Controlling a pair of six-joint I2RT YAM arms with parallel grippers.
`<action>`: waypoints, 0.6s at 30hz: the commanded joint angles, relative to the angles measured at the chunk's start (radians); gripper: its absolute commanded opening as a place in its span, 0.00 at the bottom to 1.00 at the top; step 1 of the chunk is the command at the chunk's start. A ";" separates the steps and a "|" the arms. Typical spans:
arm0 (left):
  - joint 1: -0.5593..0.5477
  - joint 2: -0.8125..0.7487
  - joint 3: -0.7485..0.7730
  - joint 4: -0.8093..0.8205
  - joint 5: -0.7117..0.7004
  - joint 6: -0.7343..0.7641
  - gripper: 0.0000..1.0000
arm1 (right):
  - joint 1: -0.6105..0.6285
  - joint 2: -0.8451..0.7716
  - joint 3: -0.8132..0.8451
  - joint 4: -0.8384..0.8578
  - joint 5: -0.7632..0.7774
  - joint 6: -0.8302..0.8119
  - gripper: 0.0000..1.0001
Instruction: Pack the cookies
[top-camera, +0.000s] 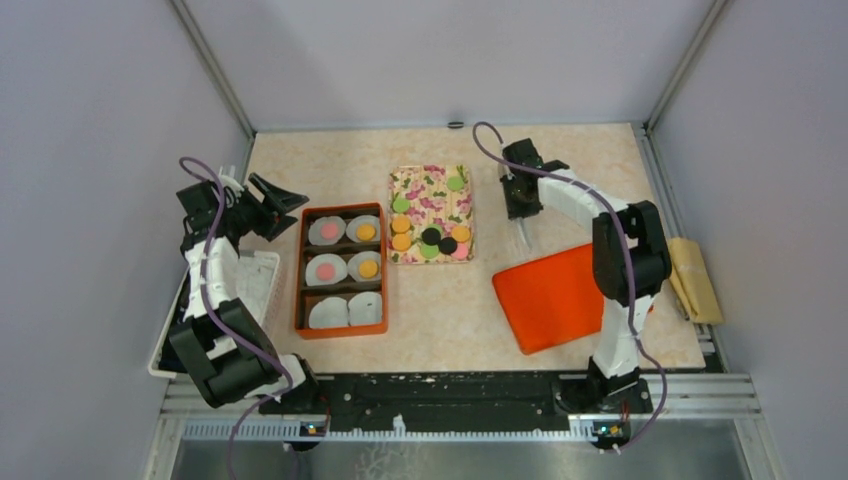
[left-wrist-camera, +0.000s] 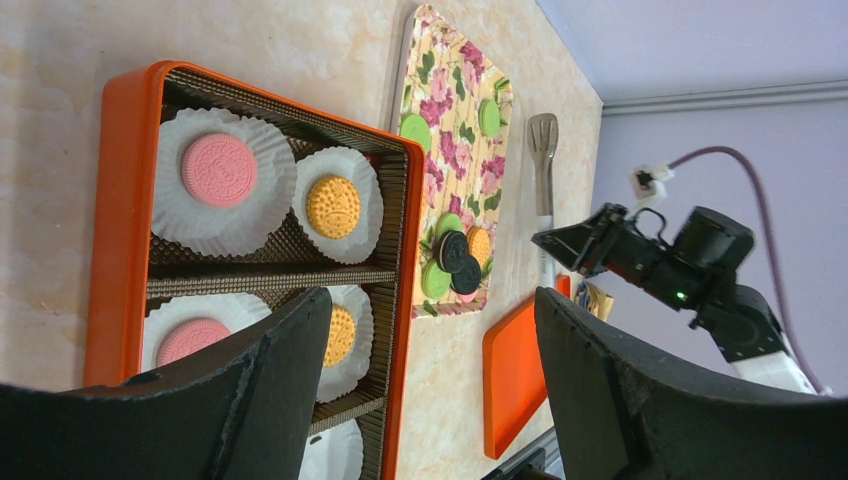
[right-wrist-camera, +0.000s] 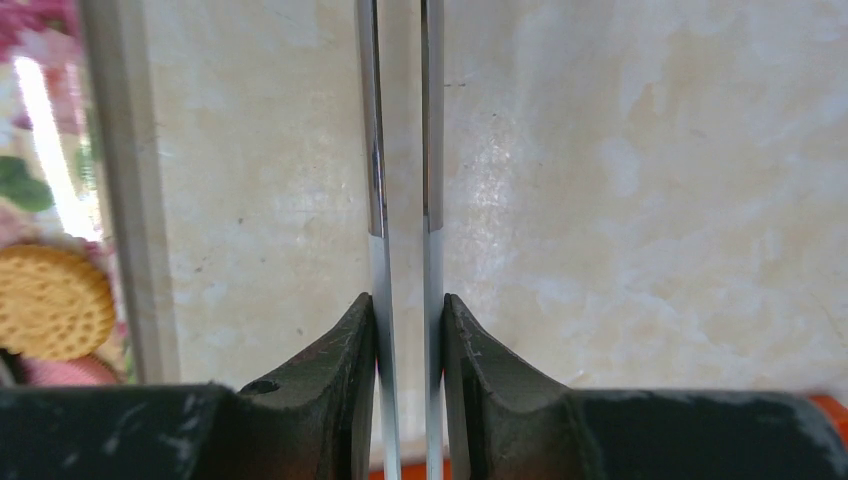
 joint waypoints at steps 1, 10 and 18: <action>-0.002 0.000 0.002 0.036 0.019 0.012 0.80 | 0.021 -0.194 0.019 0.027 0.030 0.000 0.25; -0.005 -0.011 0.004 0.034 0.031 0.014 0.80 | 0.035 -0.205 0.054 0.001 0.027 0.015 0.36; -0.004 -0.016 0.005 0.023 0.033 0.026 0.80 | 0.035 -0.146 0.097 -0.011 0.027 0.017 0.37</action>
